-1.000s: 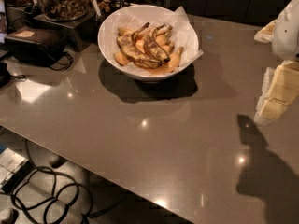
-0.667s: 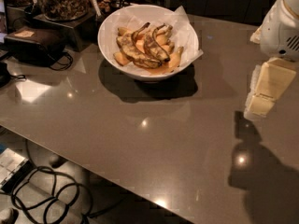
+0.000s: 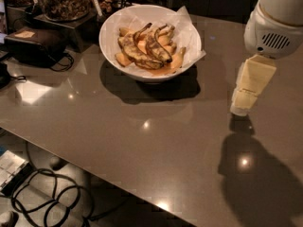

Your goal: Pick banana from white bowl

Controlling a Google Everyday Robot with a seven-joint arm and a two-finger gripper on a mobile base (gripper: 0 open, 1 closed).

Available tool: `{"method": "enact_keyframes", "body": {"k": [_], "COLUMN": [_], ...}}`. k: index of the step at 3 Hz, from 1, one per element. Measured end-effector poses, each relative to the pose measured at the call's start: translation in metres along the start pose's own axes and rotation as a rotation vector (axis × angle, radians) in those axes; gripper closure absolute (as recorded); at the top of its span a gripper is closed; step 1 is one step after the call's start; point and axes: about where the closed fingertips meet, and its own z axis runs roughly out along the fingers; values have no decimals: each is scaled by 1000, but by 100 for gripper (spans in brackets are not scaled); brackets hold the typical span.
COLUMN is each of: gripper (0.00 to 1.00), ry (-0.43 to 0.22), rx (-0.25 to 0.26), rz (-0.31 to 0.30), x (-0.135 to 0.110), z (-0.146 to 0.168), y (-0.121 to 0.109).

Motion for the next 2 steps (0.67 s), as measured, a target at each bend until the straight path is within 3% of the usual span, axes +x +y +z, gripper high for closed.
{"method": "enact_keyframes", "body": {"k": [1,2], "gripper": [0,0], "ry": [-35,-62], "rx": [10,6], "rz": [-2,9], "x": [-10,-42], "z": [-2,-4], "y": [-2,-17]}}
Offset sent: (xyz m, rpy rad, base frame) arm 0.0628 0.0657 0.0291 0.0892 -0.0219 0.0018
